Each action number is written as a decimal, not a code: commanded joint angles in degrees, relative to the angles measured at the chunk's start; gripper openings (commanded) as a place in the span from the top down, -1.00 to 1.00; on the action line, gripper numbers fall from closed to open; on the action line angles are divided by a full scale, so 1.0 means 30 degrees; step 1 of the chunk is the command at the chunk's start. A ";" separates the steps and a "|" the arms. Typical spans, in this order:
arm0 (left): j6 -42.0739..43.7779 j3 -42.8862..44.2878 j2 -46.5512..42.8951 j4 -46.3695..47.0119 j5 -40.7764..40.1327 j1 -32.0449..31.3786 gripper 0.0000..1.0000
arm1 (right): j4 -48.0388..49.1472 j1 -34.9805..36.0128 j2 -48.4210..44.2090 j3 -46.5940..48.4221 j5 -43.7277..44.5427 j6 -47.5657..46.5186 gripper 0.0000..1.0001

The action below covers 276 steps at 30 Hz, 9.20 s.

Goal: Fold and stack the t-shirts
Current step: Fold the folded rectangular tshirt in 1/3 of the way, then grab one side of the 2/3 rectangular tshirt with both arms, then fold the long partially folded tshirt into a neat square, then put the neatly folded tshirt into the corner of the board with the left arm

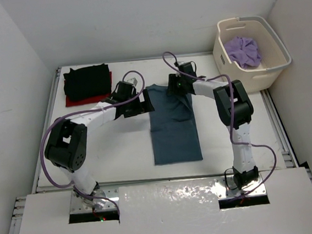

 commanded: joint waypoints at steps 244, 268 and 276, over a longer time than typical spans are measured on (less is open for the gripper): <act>1.6933 2.1635 0.5804 -0.7682 -0.2853 0.7312 1.00 | -0.1515 -0.2558 -1.5864 -0.9793 0.5068 -0.3419 -0.98; 1.6960 2.2163 0.5802 -0.7856 -0.0716 1.0066 1.00 | -0.1749 -0.2558 -1.4545 -0.9325 0.4657 -0.3038 -0.98; 1.7255 2.2775 0.7559 -0.7361 -0.0245 1.0974 1.00 | -0.1954 -0.2558 -1.4311 -0.9266 0.4804 -0.3155 -0.98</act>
